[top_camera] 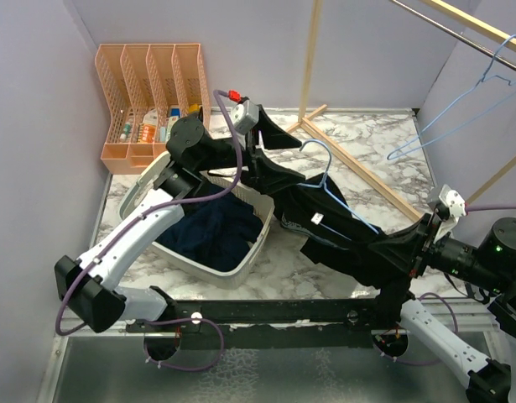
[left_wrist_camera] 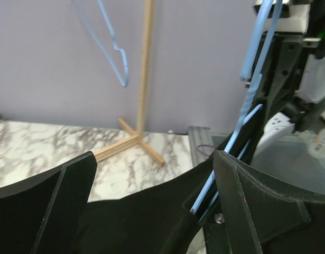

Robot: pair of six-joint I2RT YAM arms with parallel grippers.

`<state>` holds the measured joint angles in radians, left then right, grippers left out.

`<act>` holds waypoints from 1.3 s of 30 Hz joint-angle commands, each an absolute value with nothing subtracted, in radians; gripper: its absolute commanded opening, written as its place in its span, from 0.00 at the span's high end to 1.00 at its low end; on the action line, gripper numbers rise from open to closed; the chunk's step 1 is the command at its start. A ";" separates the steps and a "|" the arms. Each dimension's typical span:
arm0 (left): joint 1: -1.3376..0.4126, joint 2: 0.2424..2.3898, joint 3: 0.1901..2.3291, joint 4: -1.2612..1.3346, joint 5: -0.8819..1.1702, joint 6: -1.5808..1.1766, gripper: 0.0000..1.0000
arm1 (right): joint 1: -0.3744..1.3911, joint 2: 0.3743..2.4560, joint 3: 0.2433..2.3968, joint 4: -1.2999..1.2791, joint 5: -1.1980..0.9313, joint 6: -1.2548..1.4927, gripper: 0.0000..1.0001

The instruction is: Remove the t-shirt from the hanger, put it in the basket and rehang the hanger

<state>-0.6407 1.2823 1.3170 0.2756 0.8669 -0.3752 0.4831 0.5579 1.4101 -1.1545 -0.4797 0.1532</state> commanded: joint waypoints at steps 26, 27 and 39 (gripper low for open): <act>-0.770 1.536 1.477 0.686 1.252 -0.730 0.76 | 0.483 0.528 1.411 -1.098 -0.412 0.192 0.99; -0.771 1.537 1.482 0.680 1.253 -0.729 0.94 | 0.483 0.526 1.410 -1.098 -0.411 0.192 0.99; -0.768 1.510 1.547 0.493 1.248 -0.581 1.00 | 0.483 0.489 1.354 -1.120 -0.360 0.232 0.50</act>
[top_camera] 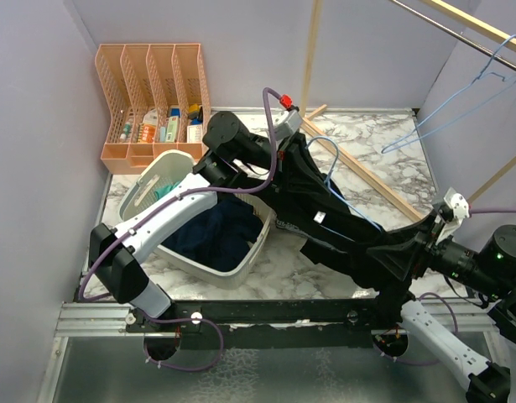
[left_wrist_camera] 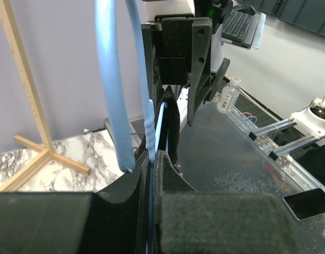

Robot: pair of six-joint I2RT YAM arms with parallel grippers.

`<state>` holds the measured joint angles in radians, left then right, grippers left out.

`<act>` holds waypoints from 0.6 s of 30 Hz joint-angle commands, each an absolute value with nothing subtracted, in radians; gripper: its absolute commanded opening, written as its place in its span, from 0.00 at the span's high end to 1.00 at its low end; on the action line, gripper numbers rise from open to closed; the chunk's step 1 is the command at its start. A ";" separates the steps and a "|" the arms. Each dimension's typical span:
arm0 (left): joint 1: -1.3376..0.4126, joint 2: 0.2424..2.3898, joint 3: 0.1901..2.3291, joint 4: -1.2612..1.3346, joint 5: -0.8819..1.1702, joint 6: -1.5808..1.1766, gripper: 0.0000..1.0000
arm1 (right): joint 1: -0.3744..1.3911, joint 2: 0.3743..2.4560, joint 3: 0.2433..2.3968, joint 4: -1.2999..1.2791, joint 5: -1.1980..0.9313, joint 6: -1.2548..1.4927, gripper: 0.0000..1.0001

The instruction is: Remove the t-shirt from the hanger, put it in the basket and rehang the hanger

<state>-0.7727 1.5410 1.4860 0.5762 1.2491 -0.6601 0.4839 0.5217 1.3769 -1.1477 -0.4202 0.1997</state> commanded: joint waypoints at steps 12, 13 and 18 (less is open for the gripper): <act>-0.699 1.499 1.678 0.398 1.240 -0.532 1.00 | 0.483 0.406 1.363 -1.213 -0.211 0.295 0.59; -0.694 1.497 1.682 0.397 1.242 -0.530 1.00 | 0.483 0.406 1.363 -1.217 -0.192 0.301 0.68; -0.653 1.467 1.687 0.401 1.225 -0.515 1.00 | 0.482 0.422 1.356 -1.257 -0.017 0.343 0.98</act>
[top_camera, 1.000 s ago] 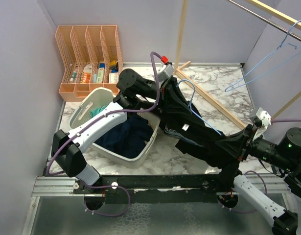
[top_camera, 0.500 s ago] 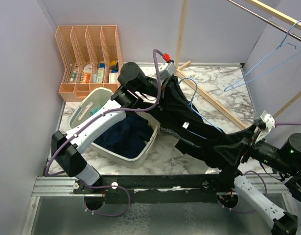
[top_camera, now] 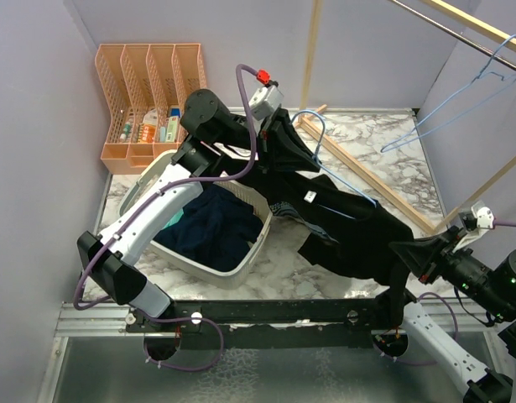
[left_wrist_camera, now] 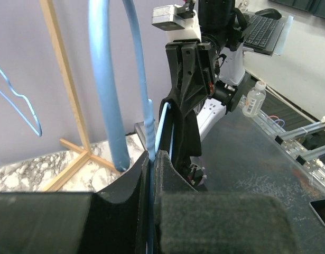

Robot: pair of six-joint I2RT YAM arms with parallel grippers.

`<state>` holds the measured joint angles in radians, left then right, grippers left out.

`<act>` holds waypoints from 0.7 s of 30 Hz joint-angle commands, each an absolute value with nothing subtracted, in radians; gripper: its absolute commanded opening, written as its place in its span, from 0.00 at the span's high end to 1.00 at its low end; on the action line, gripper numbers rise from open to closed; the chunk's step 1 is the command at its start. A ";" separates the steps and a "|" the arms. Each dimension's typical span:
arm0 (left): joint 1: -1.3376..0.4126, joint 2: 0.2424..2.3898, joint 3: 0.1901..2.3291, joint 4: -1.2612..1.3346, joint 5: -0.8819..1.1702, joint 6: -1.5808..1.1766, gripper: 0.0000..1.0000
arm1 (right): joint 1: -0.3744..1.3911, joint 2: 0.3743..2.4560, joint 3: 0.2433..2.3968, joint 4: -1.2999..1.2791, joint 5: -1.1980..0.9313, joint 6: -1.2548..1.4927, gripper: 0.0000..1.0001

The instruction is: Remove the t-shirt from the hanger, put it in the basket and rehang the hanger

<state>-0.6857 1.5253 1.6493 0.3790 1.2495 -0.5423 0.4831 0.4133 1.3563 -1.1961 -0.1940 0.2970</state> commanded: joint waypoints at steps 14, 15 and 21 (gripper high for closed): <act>-0.545 1.383 1.614 0.450 1.100 -0.505 1.00 | 0.484 0.453 1.375 -1.400 0.489 0.563 0.99; -0.545 1.387 1.604 0.499 1.093 -0.545 1.00 | 0.485 0.461 1.371 -1.395 0.478 0.558 0.99; -0.554 1.492 1.586 0.754 1.103 -0.792 1.00 | 0.485 0.470 1.346 -1.293 0.275 0.456 0.80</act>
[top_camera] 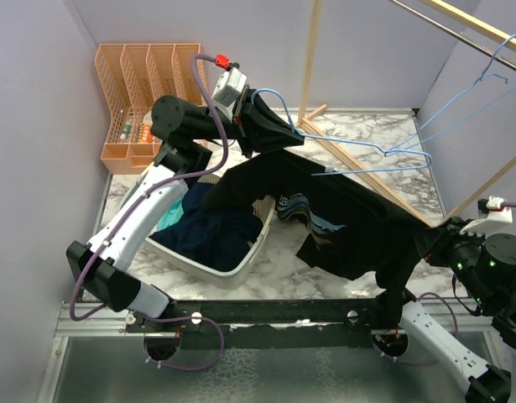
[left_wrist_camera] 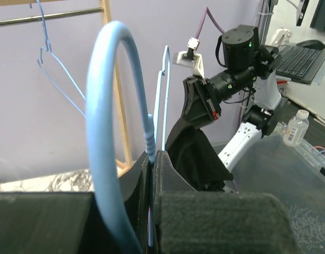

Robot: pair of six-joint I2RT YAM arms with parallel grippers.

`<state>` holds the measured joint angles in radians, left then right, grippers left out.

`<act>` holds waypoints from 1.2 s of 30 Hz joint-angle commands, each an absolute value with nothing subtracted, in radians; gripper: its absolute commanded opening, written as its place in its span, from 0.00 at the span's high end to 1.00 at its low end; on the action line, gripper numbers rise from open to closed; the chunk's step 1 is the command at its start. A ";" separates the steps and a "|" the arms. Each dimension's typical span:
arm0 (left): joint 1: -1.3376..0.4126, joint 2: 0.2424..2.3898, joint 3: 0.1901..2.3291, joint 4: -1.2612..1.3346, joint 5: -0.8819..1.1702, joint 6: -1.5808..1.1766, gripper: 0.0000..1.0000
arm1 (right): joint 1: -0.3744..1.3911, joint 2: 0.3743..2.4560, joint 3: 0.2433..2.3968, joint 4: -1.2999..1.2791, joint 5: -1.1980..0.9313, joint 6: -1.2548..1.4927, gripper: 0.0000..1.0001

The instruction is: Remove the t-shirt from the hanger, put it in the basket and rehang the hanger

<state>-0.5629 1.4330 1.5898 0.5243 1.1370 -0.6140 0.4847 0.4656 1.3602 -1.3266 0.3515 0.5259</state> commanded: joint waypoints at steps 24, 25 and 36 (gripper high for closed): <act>-0.772 1.702 1.772 0.068 1.322 -0.356 1.00 | 0.484 0.654 1.644 -1.147 -0.190 0.201 0.52; -0.775 1.702 1.772 0.036 1.318 -0.330 1.00 | 0.485 0.660 1.639 -1.148 -0.186 0.198 0.52; -0.784 1.645 1.760 -0.004 1.305 -0.290 1.00 | 0.485 0.678 1.534 -1.179 -0.233 0.190 0.52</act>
